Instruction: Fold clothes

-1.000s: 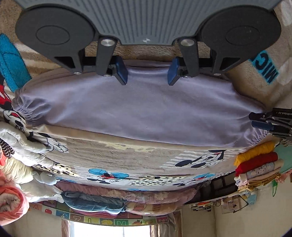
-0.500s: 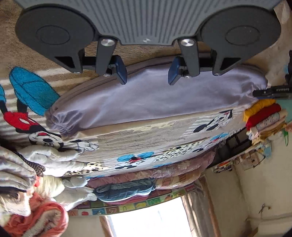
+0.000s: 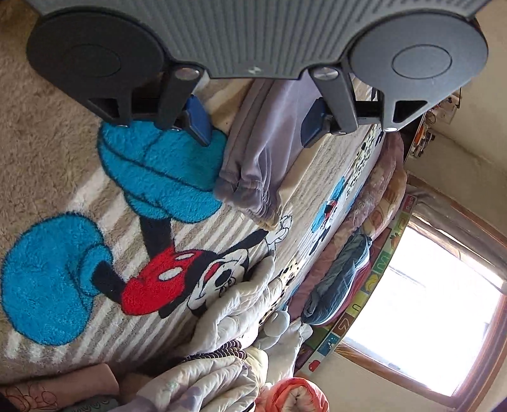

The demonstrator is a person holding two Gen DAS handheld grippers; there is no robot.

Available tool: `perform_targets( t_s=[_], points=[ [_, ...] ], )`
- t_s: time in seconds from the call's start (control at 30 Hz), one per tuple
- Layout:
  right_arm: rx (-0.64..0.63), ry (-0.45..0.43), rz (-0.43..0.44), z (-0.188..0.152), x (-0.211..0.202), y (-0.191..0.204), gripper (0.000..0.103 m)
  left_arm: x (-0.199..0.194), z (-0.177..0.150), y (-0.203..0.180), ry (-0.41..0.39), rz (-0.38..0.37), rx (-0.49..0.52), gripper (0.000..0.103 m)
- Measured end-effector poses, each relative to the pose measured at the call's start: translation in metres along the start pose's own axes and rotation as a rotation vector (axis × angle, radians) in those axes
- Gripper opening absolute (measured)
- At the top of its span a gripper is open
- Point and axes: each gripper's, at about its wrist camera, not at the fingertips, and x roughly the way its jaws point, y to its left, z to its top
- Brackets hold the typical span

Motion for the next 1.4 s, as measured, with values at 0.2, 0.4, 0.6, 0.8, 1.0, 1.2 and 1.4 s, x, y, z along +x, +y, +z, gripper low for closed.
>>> perform_targets(
  t_s=[0.2, 0.4, 0.6, 0.8, 1.0, 1.2, 1.4],
  points=[
    [0.046, -0.027, 0.025, 0.012, 0.024, -0.005, 0.06, 0.0, 0.0, 0.0, -0.001, -0.003, 0.001, 0.043],
    [-0.084, -0.042, -0.027, 0.01, 0.041, 0.01, 0.06, -0.001, 0.002, 0.002, 0.0, -0.016, -0.018, 0.043],
    [-0.057, -0.039, -0.057, 0.014, 0.038, 0.004, 0.023, -0.002, 0.003, 0.001, 0.002, -0.024, -0.019, 0.043],
    [-0.104, -0.043, -0.035, 0.016, 0.027, 0.015, 0.02, -0.008, 0.006, 0.007, -0.013, -0.037, -0.044, 0.043],
    [-0.126, -0.047, 0.009, 0.02, 0.016, 0.044, 0.02, -0.018, 0.009, 0.023, -0.038, -0.042, -0.12, 0.043],
    [-0.197, -0.04, 0.089, 0.013, 0.002, 0.097, 0.02, -0.032, 0.012, 0.047, -0.072, -0.048, -0.234, 0.056],
    [-0.315, -0.015, 0.156, -0.013, -0.003, 0.157, 0.02, -0.053, 0.011, 0.082, -0.129, -0.05, -0.372, 0.062]
  ],
)
